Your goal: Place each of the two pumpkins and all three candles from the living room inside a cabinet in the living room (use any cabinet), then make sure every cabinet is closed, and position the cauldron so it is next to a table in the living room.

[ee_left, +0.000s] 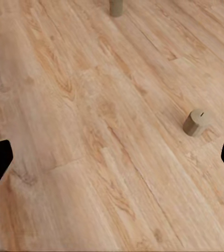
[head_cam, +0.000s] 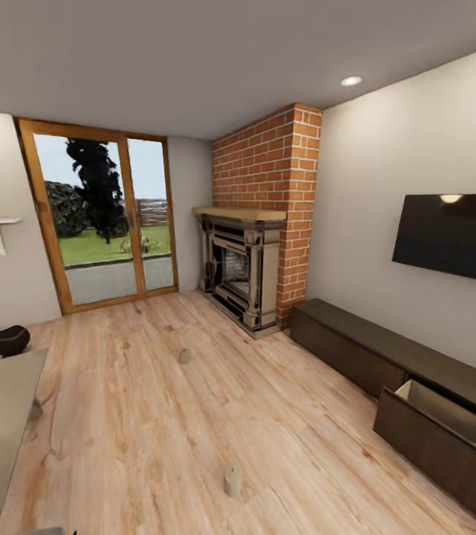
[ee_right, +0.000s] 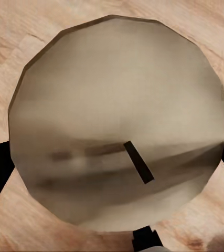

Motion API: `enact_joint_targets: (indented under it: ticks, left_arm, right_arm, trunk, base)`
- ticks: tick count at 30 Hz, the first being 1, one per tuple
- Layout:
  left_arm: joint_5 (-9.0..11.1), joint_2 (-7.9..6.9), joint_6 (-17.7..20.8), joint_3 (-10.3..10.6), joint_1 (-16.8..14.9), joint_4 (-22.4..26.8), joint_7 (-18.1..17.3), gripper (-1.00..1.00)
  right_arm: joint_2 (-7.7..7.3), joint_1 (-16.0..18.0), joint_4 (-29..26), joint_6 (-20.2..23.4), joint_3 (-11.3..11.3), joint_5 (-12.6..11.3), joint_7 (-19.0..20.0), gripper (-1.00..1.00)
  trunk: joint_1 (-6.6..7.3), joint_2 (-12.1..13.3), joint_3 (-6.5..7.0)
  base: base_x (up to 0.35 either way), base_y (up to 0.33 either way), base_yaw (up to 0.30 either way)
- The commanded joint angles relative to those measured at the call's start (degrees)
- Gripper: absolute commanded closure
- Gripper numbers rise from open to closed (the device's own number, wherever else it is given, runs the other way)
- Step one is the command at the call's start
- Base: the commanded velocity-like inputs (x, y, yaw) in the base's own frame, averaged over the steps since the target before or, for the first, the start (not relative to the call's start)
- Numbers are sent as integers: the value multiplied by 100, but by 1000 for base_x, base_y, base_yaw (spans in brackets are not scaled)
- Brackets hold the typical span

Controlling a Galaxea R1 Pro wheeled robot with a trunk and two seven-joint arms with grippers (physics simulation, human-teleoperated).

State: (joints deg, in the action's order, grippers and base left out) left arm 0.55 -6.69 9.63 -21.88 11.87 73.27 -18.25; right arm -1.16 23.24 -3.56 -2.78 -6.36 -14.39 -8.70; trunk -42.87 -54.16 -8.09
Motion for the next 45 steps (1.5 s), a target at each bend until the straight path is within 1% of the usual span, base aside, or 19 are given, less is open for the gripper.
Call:
enact_joint_targets:
  ticks: [1,10,19,45]
  left_arm:
    - [5,1,41,-10,0,12,-30,-100]
    - [-1,1,40,-10,0,12,-30,-100]
    - [-2,1,46,-10,0,10,-30,-100]
    - [-1,1,46,-10,0,11,-31,-100]
  right_arm:
    - [2,6,4,-29,-41,-15,18,100]
    - [2,6,4,-29,-41,-20,18,100]
    - [2,6,7,-29,-41,-19,18,100]
    - [2,6,-12,-29,-41,-19,18,100]
  trunk:
    - [-4,-4,0]
    - [-4,-4,61]
    - [-4,-4,123]
    - [-4,-4,294]
  base:
    - [308,-98,-215]
    - [271,-126,-215]
    - [183,-20,-215]
    - [18,0,-208]
